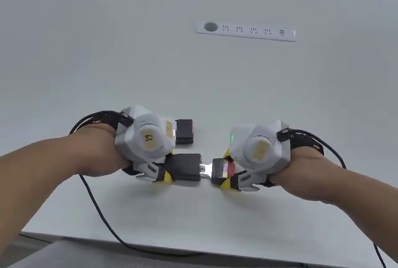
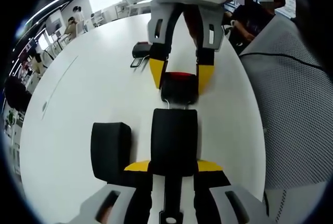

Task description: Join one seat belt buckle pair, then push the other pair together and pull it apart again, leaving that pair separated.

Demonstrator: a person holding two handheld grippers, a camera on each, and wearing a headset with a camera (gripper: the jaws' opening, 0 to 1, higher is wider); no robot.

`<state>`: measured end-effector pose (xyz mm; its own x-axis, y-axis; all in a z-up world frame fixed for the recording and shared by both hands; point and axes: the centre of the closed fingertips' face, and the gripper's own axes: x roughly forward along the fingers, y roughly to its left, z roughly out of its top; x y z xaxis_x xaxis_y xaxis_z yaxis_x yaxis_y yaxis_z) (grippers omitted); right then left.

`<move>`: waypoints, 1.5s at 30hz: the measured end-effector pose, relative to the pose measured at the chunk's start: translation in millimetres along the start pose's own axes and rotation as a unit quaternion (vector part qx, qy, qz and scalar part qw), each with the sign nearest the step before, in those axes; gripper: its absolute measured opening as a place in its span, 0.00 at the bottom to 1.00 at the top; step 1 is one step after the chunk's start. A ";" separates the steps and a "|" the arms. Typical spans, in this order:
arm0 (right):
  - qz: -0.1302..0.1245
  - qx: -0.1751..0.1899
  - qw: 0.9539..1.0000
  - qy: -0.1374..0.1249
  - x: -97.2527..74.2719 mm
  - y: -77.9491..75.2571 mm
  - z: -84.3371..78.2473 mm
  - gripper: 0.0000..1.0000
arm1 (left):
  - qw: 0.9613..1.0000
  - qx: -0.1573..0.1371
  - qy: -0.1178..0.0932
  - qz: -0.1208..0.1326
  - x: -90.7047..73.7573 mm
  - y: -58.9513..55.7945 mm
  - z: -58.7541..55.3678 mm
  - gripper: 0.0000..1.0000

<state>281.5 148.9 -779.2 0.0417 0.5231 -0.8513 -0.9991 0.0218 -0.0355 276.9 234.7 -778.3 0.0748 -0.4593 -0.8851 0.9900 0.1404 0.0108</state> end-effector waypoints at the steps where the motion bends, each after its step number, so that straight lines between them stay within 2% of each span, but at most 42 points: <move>1: 0.000 0.002 1.000 0.000 0.1 0.3 -0.2 0.29 | 1.000 0.000 -0.001 0.000 0.0 0.2 0.0 0.30; 12: 0.002 -0.002 1.000 0.002 0.1 2.1 2.8 0.29 | 1.000 0.000 0.001 -0.001 -0.6 0.1 0.1 0.30; 13: 0.002 0.000 1.000 -0.004 0.3 2.6 6.0 0.29 | 1.000 0.000 0.001 -0.001 -0.5 0.4 -0.1 0.30; 17: 0.000 -0.008 1.000 -0.002 5.3 2.8 12.6 0.29 | 1.000 0.002 0.004 -0.001 -0.5 -0.3 0.1 0.30; 20: 0.001 -0.005 1.000 -0.003 4.9 2.1 12.2 0.29 | 1.000 0.000 0.003 0.000 -1.0 -0.4 0.2 0.30; 21: -0.013 0.010 1.000 0.013 2.3 -1.7 6.1 0.29 | 1.000 -0.002 0.005 0.001 -2.2 -0.6 -1.2 0.30; 22: 0.001 -0.012 1.000 -0.002 5.8 0.0 12.0 0.29 | 1.000 -0.002 0.001 0.000 -2.2 -0.9 -0.6 0.30; 25: -0.003 -0.002 1.000 0.001 4.5 0.1 8.7 0.29 | 1.000 -0.005 -0.004 0.001 -2.3 0.6 -1.6 0.30; 31: -0.004 -0.003 1.000 0.004 4.8 1.2 10.4 0.29 | 1.000 -0.002 0.001 -0.001 -1.1 1.2 -0.8 0.30; 36: -0.006 -0.012 1.000 0.006 5.8 2.6 8.8 0.29 | 1.000 -0.012 -0.003 0.004 -2.1 2.0 -2.7 0.30; 39: -0.005 -0.024 1.000 0.016 4.6 4.1 7.6 0.29 | 1.000 -0.010 -0.006 0.001 -1.4 1.2 -1.8 0.30; 45: -0.004 -0.018 1.000 0.017 5.0 3.5 7.0 0.29 | 1.000 -0.009 -0.004 -0.001 -1.2 0.4 -1.5 0.29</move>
<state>278.2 157.5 -780.0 0.0505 0.4942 -0.8679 -0.9982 -0.0044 -0.0606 277.0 236.6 -777.9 0.0729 -0.4663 -0.8816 0.9881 0.1540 0.0003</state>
